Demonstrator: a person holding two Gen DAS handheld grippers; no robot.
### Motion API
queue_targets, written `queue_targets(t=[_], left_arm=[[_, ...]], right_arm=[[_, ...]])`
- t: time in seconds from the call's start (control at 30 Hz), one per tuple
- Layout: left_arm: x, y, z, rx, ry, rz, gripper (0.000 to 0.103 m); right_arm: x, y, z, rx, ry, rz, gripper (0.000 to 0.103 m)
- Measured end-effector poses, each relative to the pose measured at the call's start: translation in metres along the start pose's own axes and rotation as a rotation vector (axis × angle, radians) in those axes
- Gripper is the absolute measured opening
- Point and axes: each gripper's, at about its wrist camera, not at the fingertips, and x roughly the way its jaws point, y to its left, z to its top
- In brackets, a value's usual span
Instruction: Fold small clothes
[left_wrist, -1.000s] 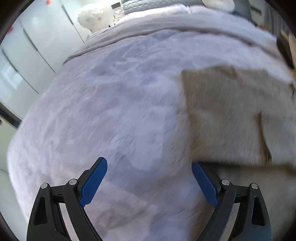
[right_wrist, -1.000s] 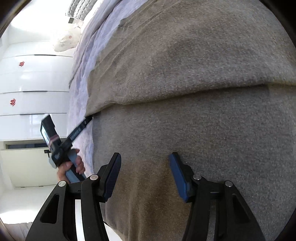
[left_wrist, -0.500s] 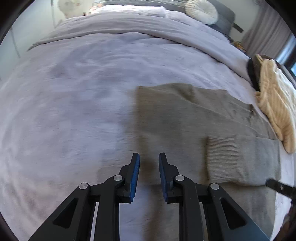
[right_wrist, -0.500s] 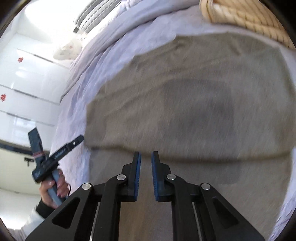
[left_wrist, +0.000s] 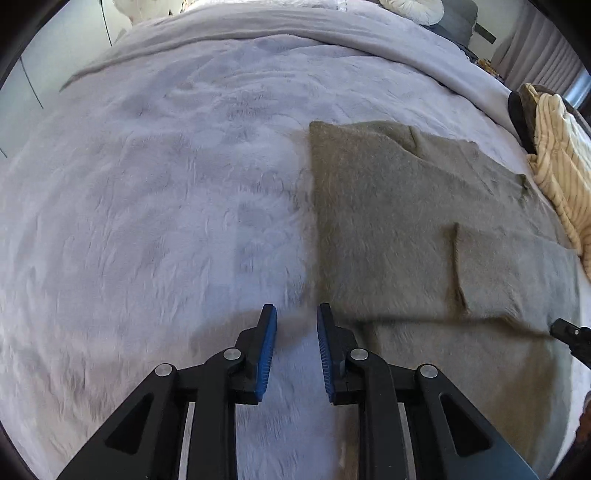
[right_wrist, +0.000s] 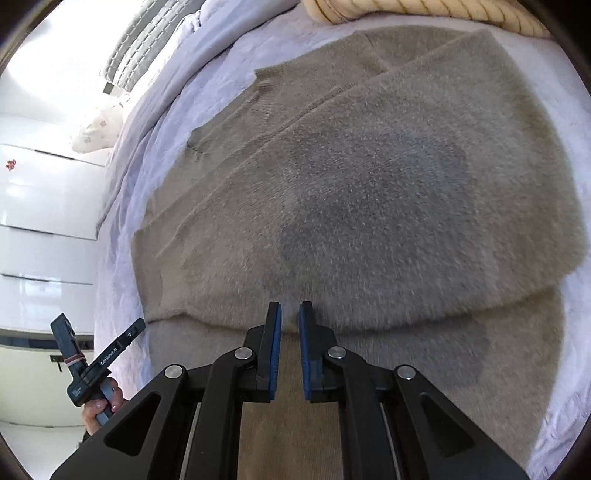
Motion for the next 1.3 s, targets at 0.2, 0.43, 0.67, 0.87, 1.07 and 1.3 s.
queue_targets(t=[0.2,0.43,0.67,0.87,1.07,1.3], left_arm=[[-0.033,-0.011,-0.027,0.001,0.028,-0.015,0.024],[-0.059,-0.029,-0.047,0.016,0.021,0.017,0.090],[-0.080,-0.036,-0.071,0.035,0.039,0.044,0.097],[-0.082,-0.044,-0.099,0.098,0.104,0.046,0.103],[-0.075,-0.052,-0.126,0.148,0.187,0.041,0.103],[-0.072,-0.052,-0.145,0.177,0.212,0.025,0.103]], right_arm=[[-0.019,0.007,-0.019,-0.007,0.021,0.000,0.014],[-0.043,0.008,-0.048,-0.003,0.054,-0.010,0.014],[-0.063,0.001,-0.080,0.017,0.077,-0.032,0.050],[-0.082,-0.013,-0.107,0.030,0.093,-0.043,0.082],[-0.099,-0.035,-0.128,0.058,0.081,-0.100,0.083],[-0.122,-0.074,-0.152,0.157,0.058,-0.158,0.083]])
